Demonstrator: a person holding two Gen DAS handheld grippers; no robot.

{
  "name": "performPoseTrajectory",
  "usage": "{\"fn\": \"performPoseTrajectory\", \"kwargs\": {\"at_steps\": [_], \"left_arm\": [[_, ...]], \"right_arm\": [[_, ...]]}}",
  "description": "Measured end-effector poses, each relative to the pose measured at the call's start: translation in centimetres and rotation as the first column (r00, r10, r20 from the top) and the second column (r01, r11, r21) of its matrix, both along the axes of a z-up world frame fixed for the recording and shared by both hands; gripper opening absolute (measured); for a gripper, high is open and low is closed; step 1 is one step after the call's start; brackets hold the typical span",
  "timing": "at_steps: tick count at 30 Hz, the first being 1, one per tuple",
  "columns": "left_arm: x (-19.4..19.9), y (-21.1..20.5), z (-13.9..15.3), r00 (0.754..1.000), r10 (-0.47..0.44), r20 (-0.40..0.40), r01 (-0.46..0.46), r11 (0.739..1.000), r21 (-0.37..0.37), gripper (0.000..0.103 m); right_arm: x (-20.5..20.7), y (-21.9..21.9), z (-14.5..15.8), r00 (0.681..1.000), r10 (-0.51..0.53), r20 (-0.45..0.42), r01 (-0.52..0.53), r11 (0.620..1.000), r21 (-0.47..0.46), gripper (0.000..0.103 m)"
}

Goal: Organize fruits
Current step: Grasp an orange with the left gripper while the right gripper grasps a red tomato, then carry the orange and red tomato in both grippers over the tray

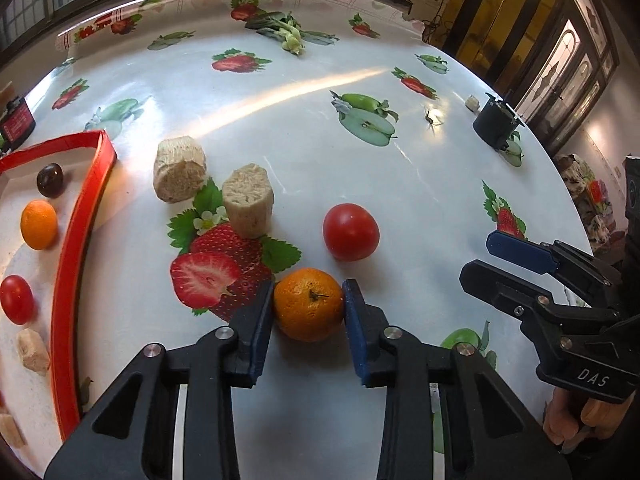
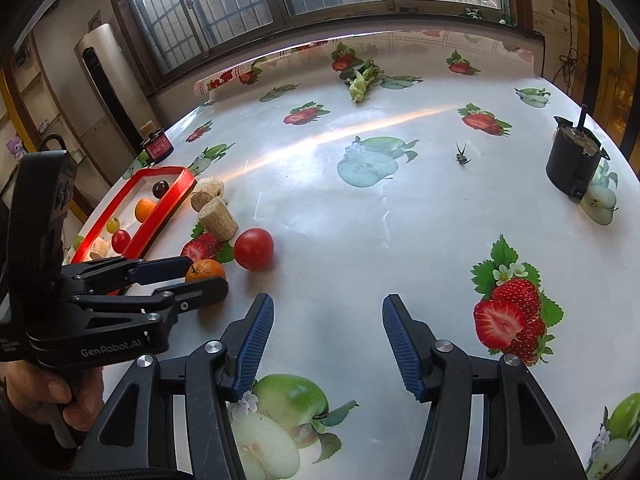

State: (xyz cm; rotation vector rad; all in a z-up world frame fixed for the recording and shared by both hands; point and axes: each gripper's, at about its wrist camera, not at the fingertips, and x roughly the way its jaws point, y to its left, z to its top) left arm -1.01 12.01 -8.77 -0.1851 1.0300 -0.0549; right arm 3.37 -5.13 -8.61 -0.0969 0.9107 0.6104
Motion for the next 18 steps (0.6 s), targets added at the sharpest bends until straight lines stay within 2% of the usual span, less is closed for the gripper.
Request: {"fn": "performPoseTrajectory", "kwargs": {"at_steps": [6, 11, 12, 15, 16, 18], "left_arm": [[-2.3, 3.5, 1.2, 0.997, 0.076, 0.033, -0.075, 0.997, -0.033, 0.031], [-4.1, 5.5, 2.2, 0.991, 0.123, 0.050, -0.121, 0.992, -0.039, 0.031], [-4.4, 5.8, 2.4, 0.990, 0.129, 0.055, -0.127, 0.991, -0.042, 0.031], [-5.1, 6.3, 2.8, 0.987, 0.144, 0.067, -0.141, 0.989, -0.041, 0.031], [-5.3, 6.5, 2.9, 0.987, 0.148, 0.069, -0.145, 0.988, -0.043, 0.031], [-5.7, 6.7, 3.2, 0.985, 0.155, 0.076, -0.152, 0.987, -0.042, 0.031]], "right_arm": [[0.5, 3.2, -0.4, 0.998, 0.062, -0.013, -0.062, 0.998, 0.007, 0.058], [1.5, 7.3, -1.3, 0.994, 0.112, -0.004, -0.112, 0.993, -0.027, 0.057], [1.8, 7.9, -1.6, 0.993, 0.114, -0.003, -0.114, 0.993, -0.040, 0.056], [2.4, 9.0, -2.4, 0.993, 0.116, -0.010, -0.117, 0.991, -0.059, 0.041], [2.4, 9.2, -2.4, 0.992, 0.125, -0.012, -0.126, 0.990, -0.063, 0.033], [2.0, 9.6, -2.1, 0.991, 0.131, -0.001, -0.131, 0.989, -0.074, 0.033]]}}
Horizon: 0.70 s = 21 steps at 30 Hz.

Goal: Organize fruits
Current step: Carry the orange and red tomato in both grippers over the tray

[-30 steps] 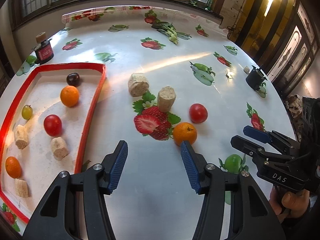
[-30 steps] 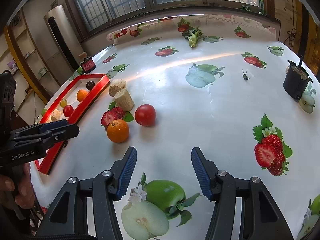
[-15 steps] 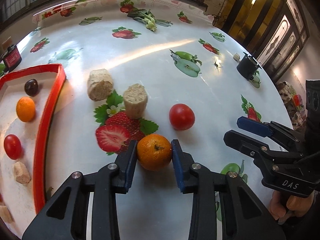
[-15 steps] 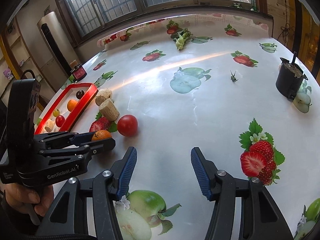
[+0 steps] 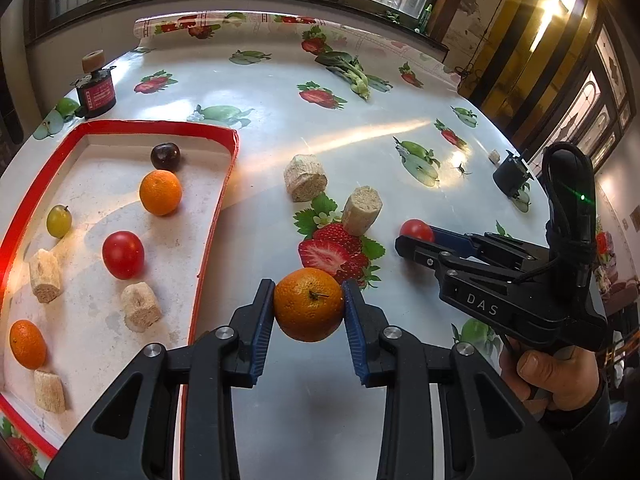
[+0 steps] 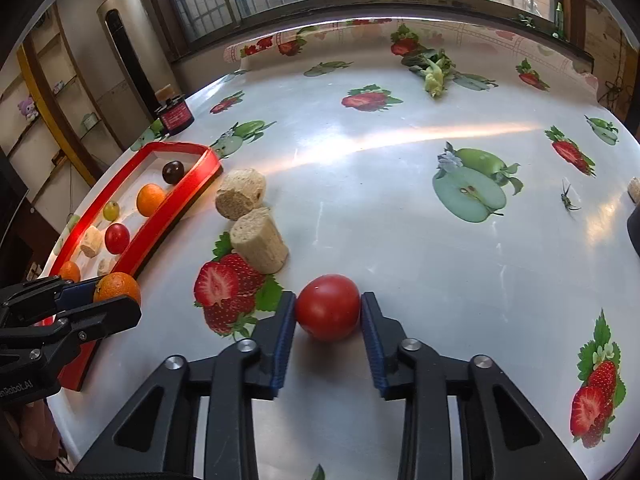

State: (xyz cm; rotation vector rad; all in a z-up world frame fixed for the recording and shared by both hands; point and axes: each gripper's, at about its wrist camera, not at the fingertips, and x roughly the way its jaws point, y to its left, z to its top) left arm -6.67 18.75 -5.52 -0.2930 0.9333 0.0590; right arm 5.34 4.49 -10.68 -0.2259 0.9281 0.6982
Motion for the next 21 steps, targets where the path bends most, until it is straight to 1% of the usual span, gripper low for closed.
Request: {"fn": "performPoseTrajectory", "kwargs": {"at_steps": [5, 12, 17, 21], "left_arm": [[-1.0, 0.6, 0.9, 1.000, 0.014, 0.022, -0.014, 1.000, 0.007, 0.031], [-2.3, 1.9, 1.5, 0.997, 0.062, 0.035, -0.062, 0.998, 0.018, 0.031], [-3.6, 3.0, 1.9, 0.994, 0.100, 0.042, -0.102, 0.994, 0.041, 0.031], [-4.6, 4.1, 2.0, 0.990, 0.135, 0.047, -0.137, 0.990, 0.043, 0.031]], "right_arm": [[-1.1, 0.2, 1.2, 1.000, 0.018, 0.016, -0.018, 1.000, 0.021, 0.033], [-3.2, 1.4, 2.8, 0.997, 0.064, 0.034, -0.066, 0.997, 0.050, 0.033], [-4.5, 2.6, 3.4, 0.994, 0.099, 0.037, -0.101, 0.993, 0.064, 0.033], [-5.1, 3.5, 3.7, 0.992, 0.120, 0.040, -0.122, 0.990, 0.065, 0.033]]}}
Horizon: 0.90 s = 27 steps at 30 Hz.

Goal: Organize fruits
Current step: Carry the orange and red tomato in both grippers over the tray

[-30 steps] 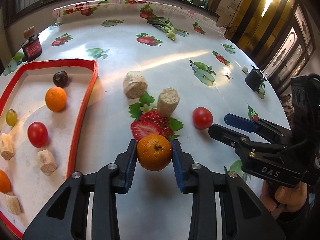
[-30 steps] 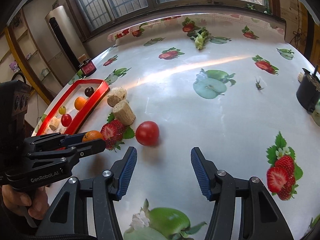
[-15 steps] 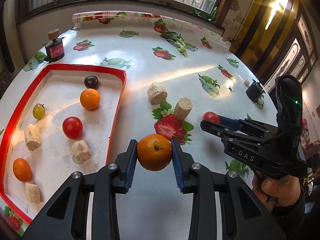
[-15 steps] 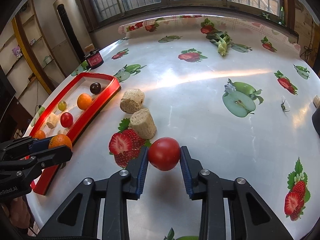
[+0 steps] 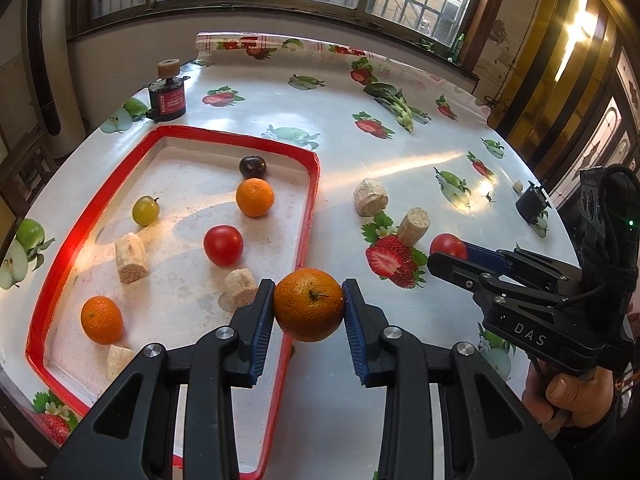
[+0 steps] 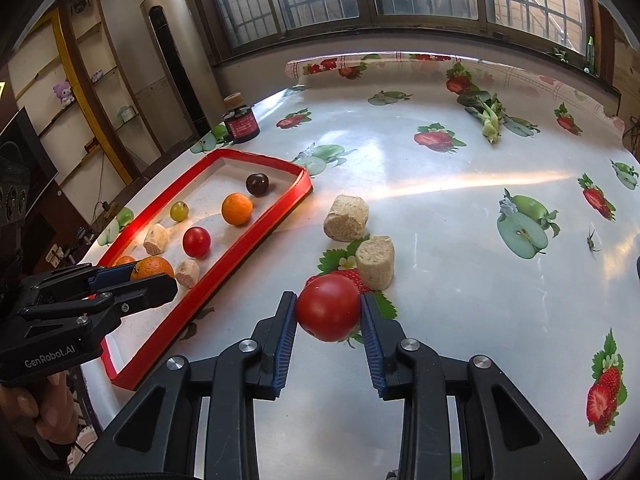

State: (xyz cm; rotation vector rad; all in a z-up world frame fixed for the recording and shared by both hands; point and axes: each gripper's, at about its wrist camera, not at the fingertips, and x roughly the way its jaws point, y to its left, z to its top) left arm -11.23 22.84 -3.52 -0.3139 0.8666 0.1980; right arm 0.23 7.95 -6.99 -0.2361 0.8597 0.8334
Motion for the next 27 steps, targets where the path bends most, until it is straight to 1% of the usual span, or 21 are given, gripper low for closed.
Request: {"fn": "performPoseTrajectory", "kwargs": {"at_steps": [13, 27], "left_arm": [[-2.2, 2.0, 0.2, 0.998, 0.061, 0.005, -0.061, 0.998, 0.021, 0.031], [-3.6, 3.6, -0.2, 0.995, 0.102, -0.001, -0.102, 0.995, 0.015, 0.031]], "right_arm": [[-1.9, 2.3, 0.3, 0.998, 0.060, 0.004, -0.060, 0.998, 0.002, 0.032], [-3.4, 4.7, 0.5, 0.994, 0.111, 0.004, -0.111, 0.994, -0.001, 0.032]]}}
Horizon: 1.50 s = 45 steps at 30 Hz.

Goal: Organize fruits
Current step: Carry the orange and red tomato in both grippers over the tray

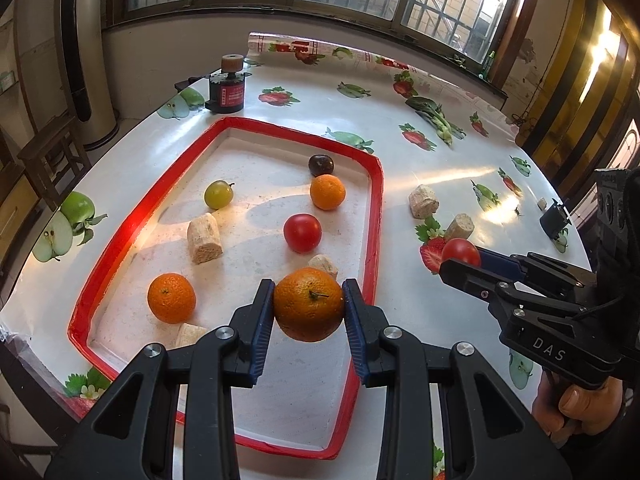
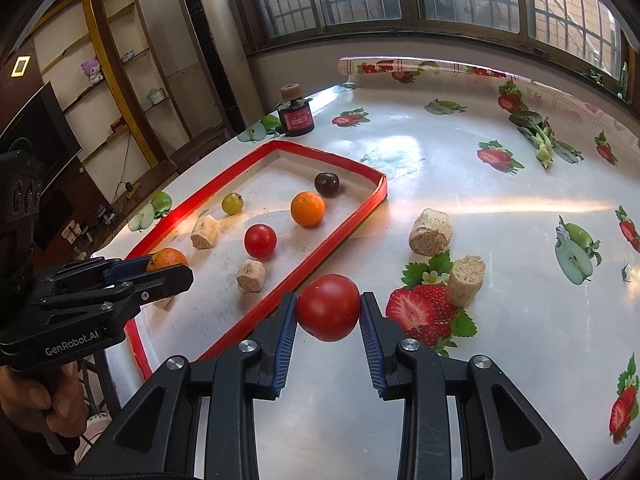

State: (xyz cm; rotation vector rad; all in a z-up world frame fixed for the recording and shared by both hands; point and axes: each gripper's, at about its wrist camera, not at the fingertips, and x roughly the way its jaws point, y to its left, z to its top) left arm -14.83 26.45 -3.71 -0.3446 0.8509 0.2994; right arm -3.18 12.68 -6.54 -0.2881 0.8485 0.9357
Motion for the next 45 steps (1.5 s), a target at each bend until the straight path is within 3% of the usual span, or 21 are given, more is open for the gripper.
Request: {"fn": "performPoseTrajectory", "kwargs": {"at_steps": [31, 45], "left_arm": [[-5.0, 6.6, -0.9, 0.988, 0.153, -0.011, -0.154, 0.988, -0.022, 0.031], [-0.8, 9.5, -0.8, 0.988, 0.153, -0.011, -0.153, 0.988, -0.015, 0.031]], "right_arm": [[-2.5, 4.7, -0.5, 0.994, 0.103, -0.017, -0.104, 0.995, -0.013, 0.032], [0.2, 6.7, -0.2, 0.996, 0.081, -0.022, -0.081, 0.997, -0.004, 0.032]]}}
